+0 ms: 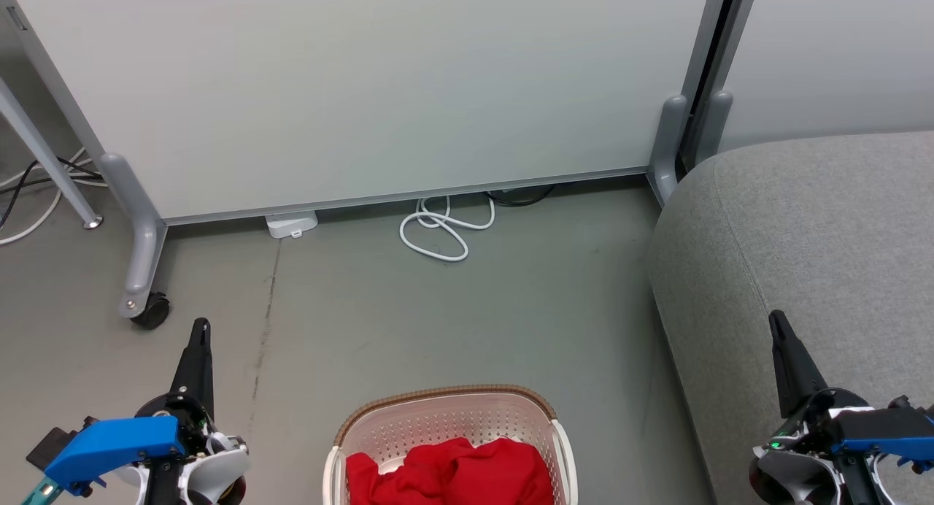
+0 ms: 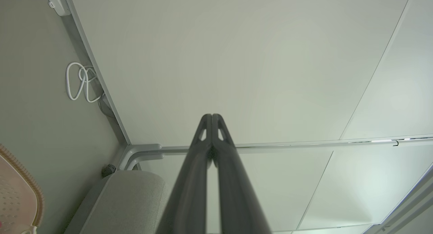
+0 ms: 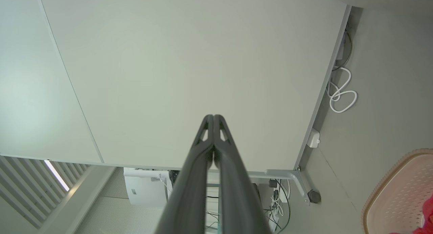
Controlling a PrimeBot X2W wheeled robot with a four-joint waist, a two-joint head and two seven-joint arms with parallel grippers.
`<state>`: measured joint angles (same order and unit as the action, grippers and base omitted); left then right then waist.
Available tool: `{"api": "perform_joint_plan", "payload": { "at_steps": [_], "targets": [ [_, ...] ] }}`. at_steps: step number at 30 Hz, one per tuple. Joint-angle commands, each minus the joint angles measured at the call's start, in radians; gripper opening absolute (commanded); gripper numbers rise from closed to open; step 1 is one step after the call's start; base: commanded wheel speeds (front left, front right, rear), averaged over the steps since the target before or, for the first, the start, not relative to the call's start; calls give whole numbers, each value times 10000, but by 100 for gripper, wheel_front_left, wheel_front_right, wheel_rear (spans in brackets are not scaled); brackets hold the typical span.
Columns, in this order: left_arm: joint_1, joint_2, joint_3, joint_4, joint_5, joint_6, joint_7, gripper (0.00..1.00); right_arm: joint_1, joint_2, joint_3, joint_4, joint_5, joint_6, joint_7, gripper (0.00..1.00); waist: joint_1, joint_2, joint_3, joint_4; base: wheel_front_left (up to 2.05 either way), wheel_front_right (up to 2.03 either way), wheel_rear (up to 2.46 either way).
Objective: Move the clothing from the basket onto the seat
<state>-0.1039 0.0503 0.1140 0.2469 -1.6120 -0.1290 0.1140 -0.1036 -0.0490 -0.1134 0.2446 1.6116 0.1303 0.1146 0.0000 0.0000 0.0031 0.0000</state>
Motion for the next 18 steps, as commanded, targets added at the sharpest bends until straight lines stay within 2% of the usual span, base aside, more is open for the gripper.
{"api": "perform_joint_plan", "payload": {
  "at_steps": [1,18],
  "targets": [
    [-102,-10,19,-37,-22,-43,30,0,-107,-24,-6,10,29,8,20,0,0,0,0,0,0,0,0],
    [-102,-10,19,-37,-22,-43,30,0,-107,-24,-6,10,29,8,20,0,0,0,0,0,0,0,0]
  ]
}}
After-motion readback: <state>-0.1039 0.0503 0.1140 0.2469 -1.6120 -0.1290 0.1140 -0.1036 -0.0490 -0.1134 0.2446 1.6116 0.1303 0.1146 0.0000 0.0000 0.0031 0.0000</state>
